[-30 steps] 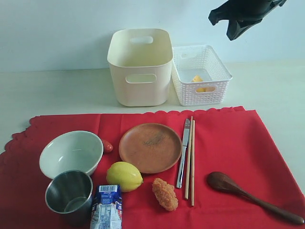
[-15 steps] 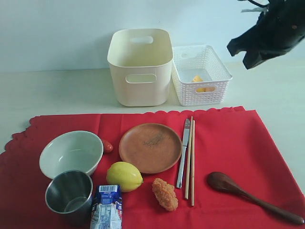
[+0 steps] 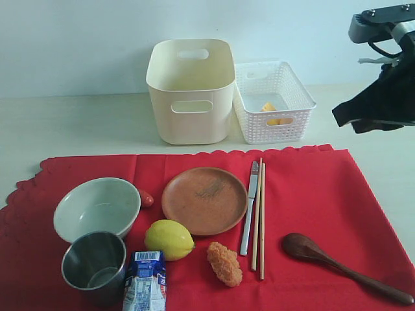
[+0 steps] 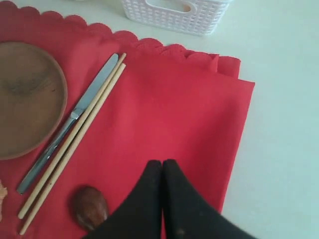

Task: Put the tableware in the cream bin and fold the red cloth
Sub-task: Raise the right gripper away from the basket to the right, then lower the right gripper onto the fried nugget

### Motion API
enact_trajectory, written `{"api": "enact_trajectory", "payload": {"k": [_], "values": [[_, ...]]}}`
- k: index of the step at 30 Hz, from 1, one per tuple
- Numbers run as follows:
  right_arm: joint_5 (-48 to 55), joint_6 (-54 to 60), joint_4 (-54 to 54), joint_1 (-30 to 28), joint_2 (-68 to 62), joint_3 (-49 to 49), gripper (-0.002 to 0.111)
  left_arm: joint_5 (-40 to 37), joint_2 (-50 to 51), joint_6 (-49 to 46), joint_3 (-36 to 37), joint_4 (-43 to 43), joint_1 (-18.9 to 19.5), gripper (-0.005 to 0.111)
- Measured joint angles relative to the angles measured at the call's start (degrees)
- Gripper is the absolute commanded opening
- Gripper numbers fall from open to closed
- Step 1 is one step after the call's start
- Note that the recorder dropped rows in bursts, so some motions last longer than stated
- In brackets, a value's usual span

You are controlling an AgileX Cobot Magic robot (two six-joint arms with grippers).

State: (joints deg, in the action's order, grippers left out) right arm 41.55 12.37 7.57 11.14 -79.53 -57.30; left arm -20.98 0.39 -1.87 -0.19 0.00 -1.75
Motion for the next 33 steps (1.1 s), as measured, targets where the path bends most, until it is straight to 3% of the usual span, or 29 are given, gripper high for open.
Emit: {"api": "enact_trajectory", "payload": {"k": [22,33], "values": [[-6.38,13.41,18.65,0.0,2.28,4.72,0.0,0.0,0.0,0.0,0.0,0.0,0.0,0.0],[-3.74,30.21,33.38,3.76,0.96,4.72,0.0,0.0,0.0,0.0,0.0,0.0,0.0,0.0]]}}
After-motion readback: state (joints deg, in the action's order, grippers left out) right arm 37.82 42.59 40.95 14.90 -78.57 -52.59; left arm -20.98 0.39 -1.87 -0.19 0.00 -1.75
